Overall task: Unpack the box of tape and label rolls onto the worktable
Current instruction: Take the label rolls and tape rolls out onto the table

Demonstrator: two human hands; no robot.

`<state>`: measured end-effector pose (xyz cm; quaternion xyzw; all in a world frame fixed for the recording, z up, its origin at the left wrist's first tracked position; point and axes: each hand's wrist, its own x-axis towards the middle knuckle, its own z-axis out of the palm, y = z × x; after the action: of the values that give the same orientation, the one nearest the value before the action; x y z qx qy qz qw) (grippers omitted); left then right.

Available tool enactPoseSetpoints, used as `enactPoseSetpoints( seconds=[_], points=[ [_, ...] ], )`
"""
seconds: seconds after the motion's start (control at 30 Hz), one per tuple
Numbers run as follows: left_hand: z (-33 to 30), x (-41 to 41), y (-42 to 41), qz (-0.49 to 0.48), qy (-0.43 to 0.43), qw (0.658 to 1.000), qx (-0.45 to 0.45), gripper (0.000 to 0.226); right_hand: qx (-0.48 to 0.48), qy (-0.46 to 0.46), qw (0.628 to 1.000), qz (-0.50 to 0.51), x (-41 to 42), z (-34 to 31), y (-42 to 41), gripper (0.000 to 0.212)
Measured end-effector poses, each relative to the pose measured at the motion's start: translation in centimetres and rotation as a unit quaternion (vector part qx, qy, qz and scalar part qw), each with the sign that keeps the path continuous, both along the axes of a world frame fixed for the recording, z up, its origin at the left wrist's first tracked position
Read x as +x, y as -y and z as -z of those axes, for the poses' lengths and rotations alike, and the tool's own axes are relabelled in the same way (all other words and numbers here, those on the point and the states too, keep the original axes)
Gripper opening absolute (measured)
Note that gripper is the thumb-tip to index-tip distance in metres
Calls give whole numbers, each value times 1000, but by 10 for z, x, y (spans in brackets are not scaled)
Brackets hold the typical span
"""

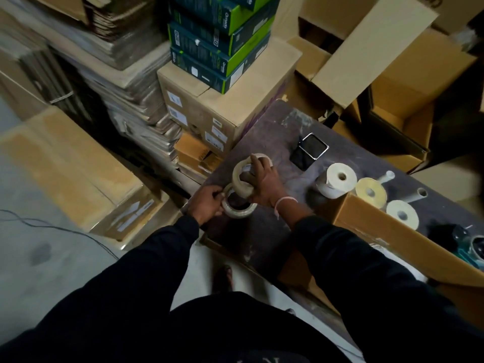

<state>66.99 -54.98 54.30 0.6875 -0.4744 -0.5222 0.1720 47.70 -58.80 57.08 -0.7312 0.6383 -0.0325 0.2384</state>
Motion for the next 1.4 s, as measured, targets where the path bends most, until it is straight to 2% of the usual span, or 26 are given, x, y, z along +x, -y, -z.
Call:
enactPoseSetpoints(
  seconds=[0.13,0.2,0.27,0.33,0.37,0.4,0.43,0.47,0.5,0.53,0.6,0.7,0.8,0.83,0.87,0.9,0.93,0.97,1.0,1.03,1.07,1.2,1.33,1.4],
  points=[
    [-7,7,10,48,107,987,-112,36,32,-5,999,-1,-5,-12,4,131],
    [-23,1,14,43,94,981,-167,32,45,-12,999,-4,-13,-21,5,132],
    [-39,-11,18,48,51,976,-206,29,34,-27,999,-1,-24,-39,6,122],
    [-50,-27,21,65,17,966,-248,26,36,-53,998,16,-40,-57,6,96],
    [-53,-36,22,75,3,960,-271,25,13,-59,998,10,-46,-71,6,70],
    [-57,-46,23,86,-11,954,-288,23,9,-9,1000,21,-52,-84,4,34],
    [-60,-56,23,97,-23,949,-301,23,35,105,992,57,-56,-97,-5,5],
    [-64,-67,22,109,-32,944,-309,23,36,176,978,110,-69,-109,-10,15],
    [-66,-78,20,118,-44,940,-317,22,28,178,979,97,-82,-130,-26,16],
    [-68,-90,17,129,-59,936,-322,21,39,153,982,100,-97,-145,-42,8],
    [-70,-114,12,160,-90,927,-326,21,74,210,966,129,-122,-170,-70,17],
    [-72,-151,-2,210,-134,915,-316,19,170,335,904,202,-158,-184,-104,27],
    [-71,-183,-16,250,-148,898,-329,24,246,262,905,226,-195,-152,-130,17],
    [-70,-192,-21,255,-149,893,-338,27,283,192,916,210,-203,-132,-137,15],
    [-70,-200,-25,257,-148,891,-344,29,320,96,931,149,-212,-107,-140,18],
    [-70,-207,-29,258,-146,889,-349,31,358,28,925,122,-221,-86,-147,25],
    [-72,-213,-32,260,-141,888,-353,33,374,-24,920,110,-230,-58,-154,47],
    [-74,-218,-34,262,-133,887,-357,35,352,-66,929,92,-235,-39,-159,68],
    [-76,-223,-36,264,-120,887,-360,37,298,-105,947,57,-241,-18,-165,78],
    [-78,-226,-38,265,-108,886,-364,38,268,-129,953,57,-244,-4,-173,79],
    [-79,-228,-40,264,-94,886,-369,39,247,-133,957,73,-243,4,-181,77],
    [-78,-231,-47,261,-39,881,-393,38,204,-114,957,174,-237,17,-199,97],
    [-78,-231,-50,252,-30,883,-395,39,182,-79,958,207,-231,15,-201,73],
    [-79,-232,-50,252,-20,881,-399,39,143,-94,965,197,-231,17,-203,79]
  ],
)
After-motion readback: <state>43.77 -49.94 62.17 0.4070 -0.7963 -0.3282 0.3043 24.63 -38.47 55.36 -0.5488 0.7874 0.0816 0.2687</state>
